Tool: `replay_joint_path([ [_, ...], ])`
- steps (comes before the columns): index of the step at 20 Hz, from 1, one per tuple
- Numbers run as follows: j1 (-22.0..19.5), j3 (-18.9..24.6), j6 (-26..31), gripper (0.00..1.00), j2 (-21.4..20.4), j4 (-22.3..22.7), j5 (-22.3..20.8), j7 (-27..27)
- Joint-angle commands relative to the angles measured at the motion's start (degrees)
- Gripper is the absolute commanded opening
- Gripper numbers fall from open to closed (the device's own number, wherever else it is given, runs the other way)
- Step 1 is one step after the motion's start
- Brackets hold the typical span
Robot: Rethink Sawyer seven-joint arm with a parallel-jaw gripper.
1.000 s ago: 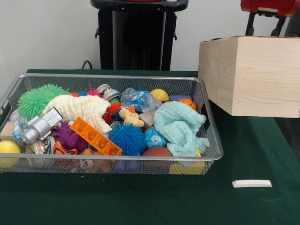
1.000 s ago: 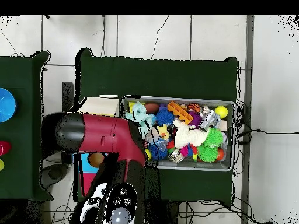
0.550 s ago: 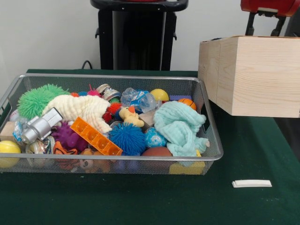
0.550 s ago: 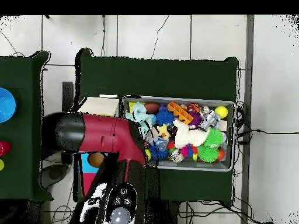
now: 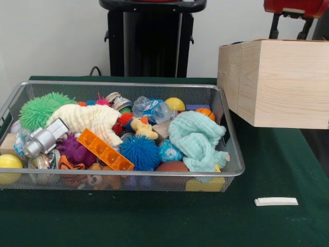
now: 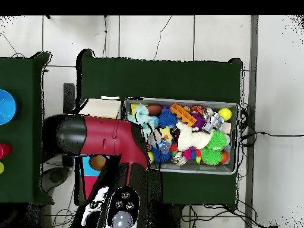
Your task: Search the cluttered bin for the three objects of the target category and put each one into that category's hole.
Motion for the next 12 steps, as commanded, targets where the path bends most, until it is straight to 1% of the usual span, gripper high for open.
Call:
replay_joint_path([
  [1, -3.29, -1.78, 4.11, 1.0, -4.27, -1.13, -1.13, 9.54],
  [3, -3.6, -1.74, 5.52, 1.0, -4.19, -1.98, -1.17, 9.4],
  [7, -4.69, -0.01, -0.59, 1.0, -3.53, 1.25, -0.03, 7.94],
  [12, -4.82, 0.68, -2.92, 1.0, -2.72, 1.94, -0.15, 7.82],
])
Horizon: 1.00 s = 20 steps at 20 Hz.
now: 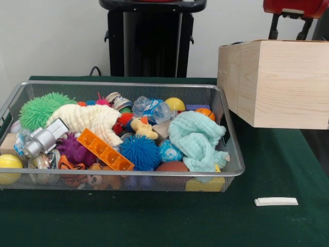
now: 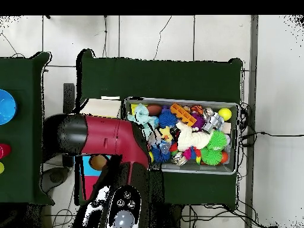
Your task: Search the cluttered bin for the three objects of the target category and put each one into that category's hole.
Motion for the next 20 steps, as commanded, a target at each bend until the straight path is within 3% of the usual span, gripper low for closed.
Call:
replay_joint_path([
  [1, -4.46, 0.43, -3.37, 1.0, -2.52, 1.98, -0.09, 7.76],
  [20, -6.47, 3.27, -9.47, 1.0, -1.5, 4.49, -1.34, 6.22],
])
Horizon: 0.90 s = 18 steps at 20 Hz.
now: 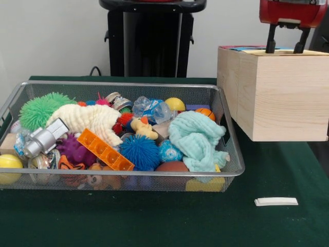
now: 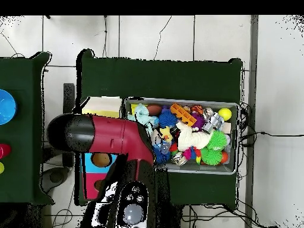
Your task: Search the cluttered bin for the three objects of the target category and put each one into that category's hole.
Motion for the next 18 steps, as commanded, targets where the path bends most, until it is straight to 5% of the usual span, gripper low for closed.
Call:
replay_joint_path([
  [1, -4.23, 0.88, -4.3, 1.0, -1.36, 2.88, -1.34, 6.1],
  [18, -7.11, 5.83, -27.33, 1.0, 10.8, 4.36, -3.7, 6.41],
])
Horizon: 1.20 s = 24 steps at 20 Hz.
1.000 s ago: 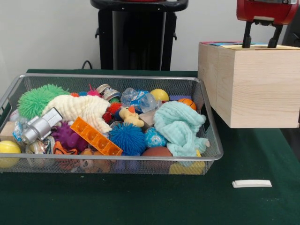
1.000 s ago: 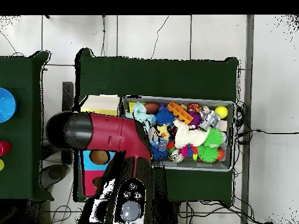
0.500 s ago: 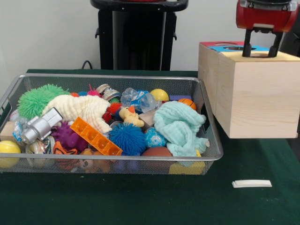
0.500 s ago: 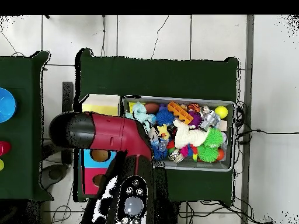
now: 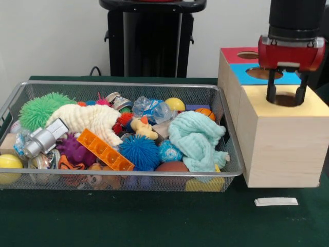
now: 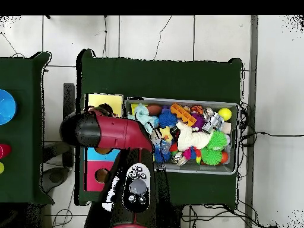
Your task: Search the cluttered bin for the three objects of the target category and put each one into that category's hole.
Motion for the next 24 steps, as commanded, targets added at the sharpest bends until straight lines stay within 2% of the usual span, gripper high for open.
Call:
replay_joint_path([
  [1, -4.79, 1.47, -6.94, 1.0, 4.3, 3.69, -3.42, 6.29],
  [17, -5.33, 1.77, -7.62, 1.0, 3.32, 4.82, -3.73, 5.47],
  [24, -5.17, 1.26, -4.87, 1.0, 3.53, 3.89, -3.26, 5.41],
])
